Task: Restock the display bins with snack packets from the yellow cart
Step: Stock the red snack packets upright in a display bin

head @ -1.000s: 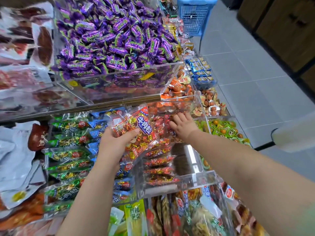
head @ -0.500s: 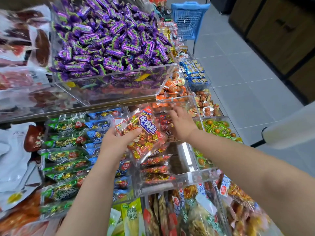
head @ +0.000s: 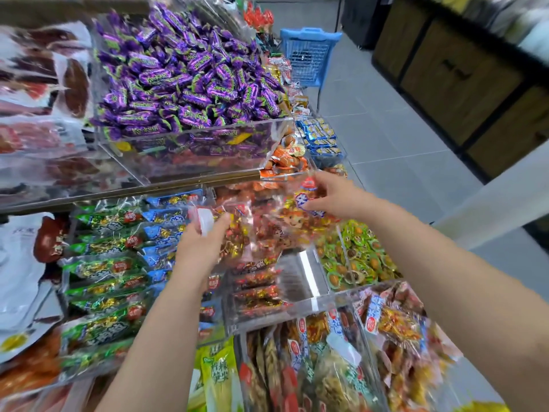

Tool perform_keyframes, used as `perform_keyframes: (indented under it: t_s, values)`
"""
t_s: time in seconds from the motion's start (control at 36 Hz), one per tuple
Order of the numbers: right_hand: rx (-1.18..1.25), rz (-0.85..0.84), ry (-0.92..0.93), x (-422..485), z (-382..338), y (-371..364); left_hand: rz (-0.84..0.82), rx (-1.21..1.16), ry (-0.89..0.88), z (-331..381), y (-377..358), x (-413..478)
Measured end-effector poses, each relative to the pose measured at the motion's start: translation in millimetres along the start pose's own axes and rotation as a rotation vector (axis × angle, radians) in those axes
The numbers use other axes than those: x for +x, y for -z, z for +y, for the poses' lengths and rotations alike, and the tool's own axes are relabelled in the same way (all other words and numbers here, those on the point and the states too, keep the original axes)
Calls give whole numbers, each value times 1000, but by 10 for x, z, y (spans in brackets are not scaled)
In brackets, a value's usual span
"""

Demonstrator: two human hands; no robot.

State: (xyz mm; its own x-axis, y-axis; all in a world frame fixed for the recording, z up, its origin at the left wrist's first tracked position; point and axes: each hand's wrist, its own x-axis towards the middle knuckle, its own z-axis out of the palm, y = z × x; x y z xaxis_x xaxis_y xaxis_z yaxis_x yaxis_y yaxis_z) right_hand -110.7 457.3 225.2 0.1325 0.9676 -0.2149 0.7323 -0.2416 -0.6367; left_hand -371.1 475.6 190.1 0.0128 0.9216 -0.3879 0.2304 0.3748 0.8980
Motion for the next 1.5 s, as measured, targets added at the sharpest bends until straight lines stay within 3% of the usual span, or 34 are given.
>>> perform_keyframes:
  t_s: [0.06, 0.11, 0.19, 0.31, 0.53, 0.67, 0.78, 1.03, 1.11, 1.22, 1.36, 1.42, 1.5]
  values:
    - [-248, 3, 4, 52, 43, -18, 19, -75, 10, -3, 65, 27]
    - [-408, -103, 26, 121, 60, -201, 17, -116, 51, 4, 114, 35]
    - [-571, -262, 30, 202, 79, -611, -13, -168, 112, 9, 155, 27]
    - [-720, -299, 47, 330, 202, -991, -45, -184, 123, -3, 186, 35]
    - [-860, -188, 237, 526, 536, -1161, -125, -258, 125, -20, 215, 5]
    - [-882, -11, 125, 471, 599, -1239, -93, -241, 134, -31, 185, 32]
    - [-978, -47, 84, 414, 630, -1334, -76, -292, 133, 9, 162, 38]
    - [-797, -93, -47, 530, 584, -1257, -77, -383, 161, 36, 189, 26]
    - [-598, -94, -43, 448, 507, -1141, -103, -428, 184, 85, 187, 16]
    - [-55, 101, 376, 202, 274, -878, -184, -428, 257, 122, 104, 20]
    - [134, 94, 669, -95, -79, -538, -320, -356, 354, 150, -123, -28]
    - [222, 1, 589, -175, -74, -466, -336, -264, 323, 180, -171, -42]
    - [337, -59, 269, -271, 8, -372, -230, 137, 85, 181, -187, -61]
